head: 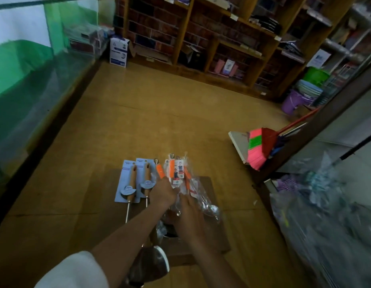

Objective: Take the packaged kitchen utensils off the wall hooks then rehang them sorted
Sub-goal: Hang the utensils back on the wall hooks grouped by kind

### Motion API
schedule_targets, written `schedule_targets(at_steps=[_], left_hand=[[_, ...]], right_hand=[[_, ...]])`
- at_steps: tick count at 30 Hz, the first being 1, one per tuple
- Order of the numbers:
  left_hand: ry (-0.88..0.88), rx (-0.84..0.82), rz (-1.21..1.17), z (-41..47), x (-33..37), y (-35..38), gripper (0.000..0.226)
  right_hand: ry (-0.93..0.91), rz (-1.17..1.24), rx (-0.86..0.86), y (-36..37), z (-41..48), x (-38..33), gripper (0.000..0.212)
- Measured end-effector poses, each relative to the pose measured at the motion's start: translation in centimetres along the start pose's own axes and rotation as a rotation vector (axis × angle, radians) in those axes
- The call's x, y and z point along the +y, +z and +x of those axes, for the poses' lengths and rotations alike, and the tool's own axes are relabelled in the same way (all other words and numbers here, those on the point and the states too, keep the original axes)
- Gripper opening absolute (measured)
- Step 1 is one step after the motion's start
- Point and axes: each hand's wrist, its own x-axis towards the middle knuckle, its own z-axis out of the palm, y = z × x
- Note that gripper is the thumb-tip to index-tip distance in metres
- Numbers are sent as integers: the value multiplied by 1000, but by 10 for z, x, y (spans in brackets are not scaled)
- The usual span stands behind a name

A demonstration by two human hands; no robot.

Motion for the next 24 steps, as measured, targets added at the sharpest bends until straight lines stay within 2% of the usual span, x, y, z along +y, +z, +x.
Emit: schedule_targets(at_steps=[5, 8, 11, 15, 17, 21, 24], left_hand=[[-98, -16, -124, 11, 6, 5, 35], [-104, -39, -161, 17, 12, 2, 36], [-70, -15, -252, 16, 19, -9, 45], [-60, -61, -507, 14, 23, -30, 48], [-16, -78, -631, 9, 26, -42, 52], [94, -57, -624, -9, 42, -67, 53], [121, -88, -670, -24, 64, -79, 49]], right_hand=[[-15, 6, -58, -4, 1, -10, 57], [-9, 30, -42, -4, 4, -16, 49], [29, 157, -24, -6, 7, -18, 51], [100, 367, 75, -8, 12, -23, 52], [85, 427, 143, -9, 15, -26, 62], [13, 485, 272, -21, 8, -35, 59], [59, 486, 347, -35, -2, -35, 48]])
